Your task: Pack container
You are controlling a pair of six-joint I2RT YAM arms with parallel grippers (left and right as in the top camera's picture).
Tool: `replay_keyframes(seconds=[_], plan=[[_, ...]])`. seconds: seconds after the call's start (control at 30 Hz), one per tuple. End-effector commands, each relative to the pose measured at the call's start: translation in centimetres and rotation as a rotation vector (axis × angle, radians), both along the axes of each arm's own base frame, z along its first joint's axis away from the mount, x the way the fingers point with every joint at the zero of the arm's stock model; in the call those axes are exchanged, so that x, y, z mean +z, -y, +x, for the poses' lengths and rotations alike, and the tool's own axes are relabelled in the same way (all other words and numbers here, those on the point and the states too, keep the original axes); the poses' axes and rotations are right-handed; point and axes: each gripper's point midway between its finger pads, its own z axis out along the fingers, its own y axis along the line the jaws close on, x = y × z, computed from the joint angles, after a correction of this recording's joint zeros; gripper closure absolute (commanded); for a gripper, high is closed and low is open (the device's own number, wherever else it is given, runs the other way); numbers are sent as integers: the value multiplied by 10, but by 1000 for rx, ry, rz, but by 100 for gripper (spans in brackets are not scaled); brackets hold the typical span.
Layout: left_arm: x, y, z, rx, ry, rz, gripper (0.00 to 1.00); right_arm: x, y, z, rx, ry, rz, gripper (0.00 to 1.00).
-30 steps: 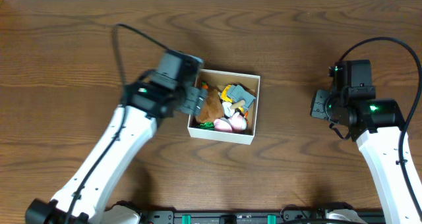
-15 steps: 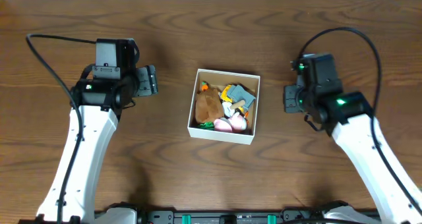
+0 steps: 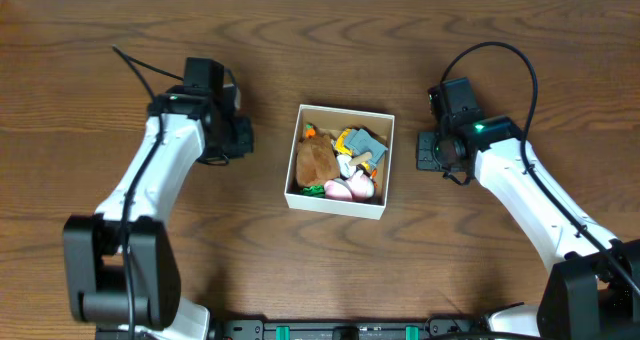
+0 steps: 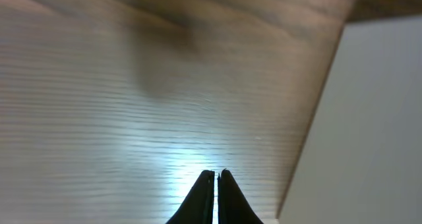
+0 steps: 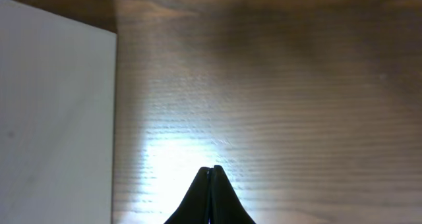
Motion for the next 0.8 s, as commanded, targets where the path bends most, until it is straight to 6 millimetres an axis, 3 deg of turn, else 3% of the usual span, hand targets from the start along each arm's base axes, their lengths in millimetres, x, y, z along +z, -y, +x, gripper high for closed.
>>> replay_keyframes(seconds=[0.0,0.3,0.4,0.53,0.77], plan=[[-11,33,-12,-59,-70,-116,94,-4,-7,0,-2,-10,27,99],[-17,86,-37,-218,-114,-124,94,-3,-8,2,-2,0,29,97],[-16,100,-56,-260,-172,-139,94,-3,-8,3,-2,3,29,95],[-17,101,-66,-268,-206,-135,94,-2,-9,6,-1,15,33,94],[-16,96,-61,-252,-198,-138,94,-2,-9,8,17,24,30,93]])
